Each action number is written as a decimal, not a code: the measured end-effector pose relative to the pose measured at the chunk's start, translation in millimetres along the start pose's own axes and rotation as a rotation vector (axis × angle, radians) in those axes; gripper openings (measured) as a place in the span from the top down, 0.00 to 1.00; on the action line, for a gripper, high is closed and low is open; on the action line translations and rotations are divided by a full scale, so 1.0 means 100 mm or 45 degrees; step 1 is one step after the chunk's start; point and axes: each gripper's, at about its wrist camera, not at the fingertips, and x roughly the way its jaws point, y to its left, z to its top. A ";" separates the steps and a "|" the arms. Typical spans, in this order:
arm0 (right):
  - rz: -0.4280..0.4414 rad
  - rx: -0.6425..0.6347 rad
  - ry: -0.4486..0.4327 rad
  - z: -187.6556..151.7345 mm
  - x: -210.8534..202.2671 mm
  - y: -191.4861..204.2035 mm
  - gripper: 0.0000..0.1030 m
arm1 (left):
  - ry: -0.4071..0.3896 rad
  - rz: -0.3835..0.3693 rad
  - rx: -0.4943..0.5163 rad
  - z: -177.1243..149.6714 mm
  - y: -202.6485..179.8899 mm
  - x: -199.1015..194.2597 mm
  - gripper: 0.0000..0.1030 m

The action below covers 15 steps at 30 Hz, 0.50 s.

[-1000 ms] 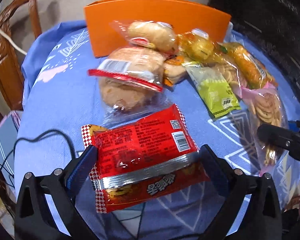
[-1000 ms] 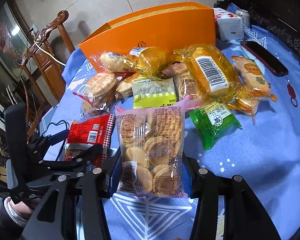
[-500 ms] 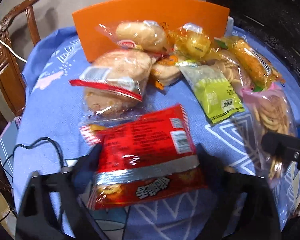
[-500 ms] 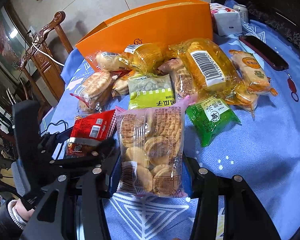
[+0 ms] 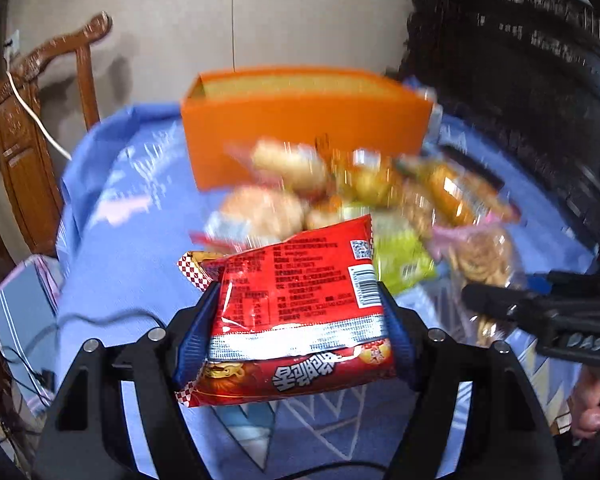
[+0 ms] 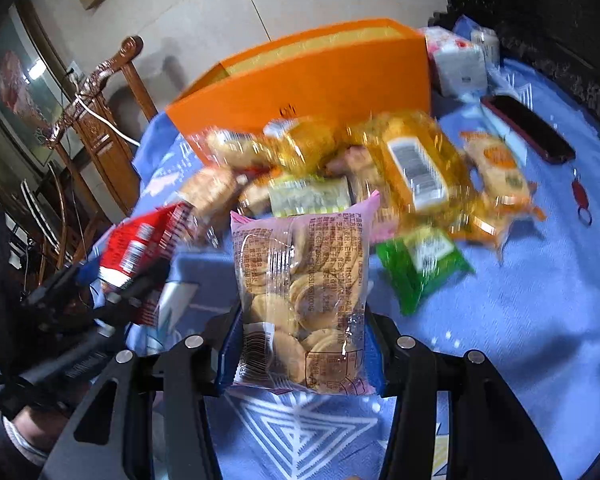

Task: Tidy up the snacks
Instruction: 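Grasp the red wafer pack with the left tool and drop it into the orange box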

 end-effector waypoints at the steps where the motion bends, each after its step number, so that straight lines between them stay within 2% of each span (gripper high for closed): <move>1: 0.002 -0.005 -0.018 0.05 -0.04 0.01 0.51 | -0.017 -0.001 -0.004 0.06 0.02 -0.05 0.30; 7: 0.022 -0.060 -0.162 0.52 -0.27 0.12 0.51 | -0.154 -0.026 -0.042 0.75 0.20 -0.29 0.30; 11: 0.015 -0.116 -0.269 1.01 -0.38 0.16 0.51 | -0.236 -0.060 -0.047 1.30 0.28 -0.31 0.30; 15: -0.024 -0.183 -0.386 1.57 -0.39 0.23 0.51 | -0.309 -0.041 -0.009 1.88 0.30 -0.22 0.30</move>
